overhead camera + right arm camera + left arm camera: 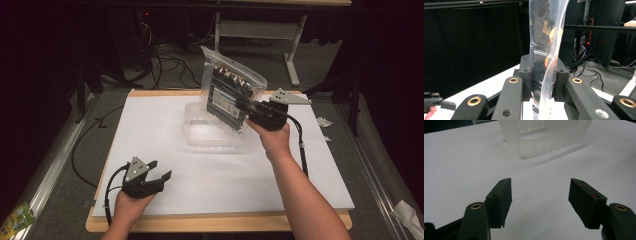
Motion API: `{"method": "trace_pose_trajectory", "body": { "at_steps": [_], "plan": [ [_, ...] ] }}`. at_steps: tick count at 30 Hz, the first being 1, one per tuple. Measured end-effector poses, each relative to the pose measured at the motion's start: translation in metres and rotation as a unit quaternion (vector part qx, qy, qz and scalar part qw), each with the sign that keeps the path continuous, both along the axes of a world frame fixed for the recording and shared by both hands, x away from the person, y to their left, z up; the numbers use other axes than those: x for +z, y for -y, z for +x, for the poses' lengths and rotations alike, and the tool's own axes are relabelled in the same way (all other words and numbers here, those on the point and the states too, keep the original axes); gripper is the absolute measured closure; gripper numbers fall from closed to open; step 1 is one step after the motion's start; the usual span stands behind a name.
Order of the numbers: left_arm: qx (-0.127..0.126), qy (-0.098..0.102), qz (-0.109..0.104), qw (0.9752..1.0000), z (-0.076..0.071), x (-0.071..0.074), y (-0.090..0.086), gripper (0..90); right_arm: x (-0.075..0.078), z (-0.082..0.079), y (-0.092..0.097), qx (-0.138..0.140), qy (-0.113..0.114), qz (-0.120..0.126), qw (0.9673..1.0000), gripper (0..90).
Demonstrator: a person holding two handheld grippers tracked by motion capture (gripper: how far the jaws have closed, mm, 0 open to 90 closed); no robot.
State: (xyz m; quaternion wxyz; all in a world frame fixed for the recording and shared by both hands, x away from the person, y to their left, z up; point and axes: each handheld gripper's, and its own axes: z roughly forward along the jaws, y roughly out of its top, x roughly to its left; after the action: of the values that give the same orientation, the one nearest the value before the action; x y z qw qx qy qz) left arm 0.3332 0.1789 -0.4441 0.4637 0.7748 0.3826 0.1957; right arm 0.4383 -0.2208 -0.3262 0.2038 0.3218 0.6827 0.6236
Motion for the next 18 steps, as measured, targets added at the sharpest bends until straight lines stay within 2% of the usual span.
{"method": "trace_pose_trajectory", "body": {
  "at_steps": [3,8,11,18],
  "plan": [
    [0.000,0.000,0.001,1.0000,0.001,0.000,-0.001,35.5,-0.002,0.011,-0.008,0.004,-0.001,-0.001,1.0000,75.6],
    [-0.002,-0.001,0.002,1.0000,0.001,-0.001,0.000,35.7,-0.008,0.022,-0.017,0.006,-0.001,-0.007,1.0000,75.6],
    [-0.005,-0.002,0.003,1.0000,0.002,-0.001,0.000,35.7,-0.013,0.030,-0.022,0.007,-0.009,-0.011,0.9999,75.7],
    [-0.004,-0.005,0.001,1.0000,0.003,-0.002,-0.002,35.9,-0.014,0.038,-0.028,0.009,-0.008,-0.016,0.9998,75.7]
  ]
}}
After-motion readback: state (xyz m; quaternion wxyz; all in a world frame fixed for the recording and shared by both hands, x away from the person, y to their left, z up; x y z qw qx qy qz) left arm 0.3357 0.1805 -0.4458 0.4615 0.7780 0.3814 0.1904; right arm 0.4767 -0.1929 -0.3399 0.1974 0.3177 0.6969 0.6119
